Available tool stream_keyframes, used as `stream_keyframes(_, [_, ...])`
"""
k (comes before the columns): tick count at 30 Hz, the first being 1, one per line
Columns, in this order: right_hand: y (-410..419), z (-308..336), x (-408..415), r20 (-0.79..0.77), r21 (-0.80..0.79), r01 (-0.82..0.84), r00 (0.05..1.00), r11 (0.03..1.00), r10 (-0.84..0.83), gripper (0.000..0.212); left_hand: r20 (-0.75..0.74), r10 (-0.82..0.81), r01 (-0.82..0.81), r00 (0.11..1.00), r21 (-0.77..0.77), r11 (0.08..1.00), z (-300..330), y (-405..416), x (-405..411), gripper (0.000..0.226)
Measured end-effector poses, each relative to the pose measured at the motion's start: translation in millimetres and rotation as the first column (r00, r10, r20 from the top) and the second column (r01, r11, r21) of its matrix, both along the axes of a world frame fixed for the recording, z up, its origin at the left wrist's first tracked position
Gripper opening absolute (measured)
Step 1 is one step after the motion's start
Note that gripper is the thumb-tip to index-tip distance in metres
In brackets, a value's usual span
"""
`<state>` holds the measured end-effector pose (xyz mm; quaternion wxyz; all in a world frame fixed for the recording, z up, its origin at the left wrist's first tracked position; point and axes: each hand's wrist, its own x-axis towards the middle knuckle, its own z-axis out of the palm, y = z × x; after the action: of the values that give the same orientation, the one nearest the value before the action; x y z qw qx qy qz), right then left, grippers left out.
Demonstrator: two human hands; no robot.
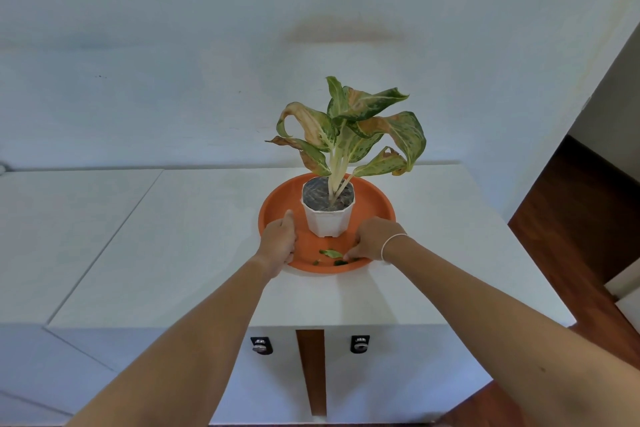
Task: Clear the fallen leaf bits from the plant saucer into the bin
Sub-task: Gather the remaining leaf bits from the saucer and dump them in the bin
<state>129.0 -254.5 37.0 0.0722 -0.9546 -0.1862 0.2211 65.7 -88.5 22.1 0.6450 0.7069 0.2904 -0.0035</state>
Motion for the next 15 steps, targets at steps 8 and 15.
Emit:
stream_keyframes(8, [7.8,12.5,-17.5,-0.009,-0.011,0.039,0.999,0.999,-0.039,0.036,-0.029,-0.093,0.096,0.995,0.131,0.987,-2.8,5.2,4.8,0.037])
stream_keyframes(15, [17.5,-7.8,-1.9,-0.1,0.048,0.103,0.99,0.994,-0.097,0.046,-0.141,-0.41,0.401,0.901,0.631,0.664,-4.9,3.2,5.1,0.038])
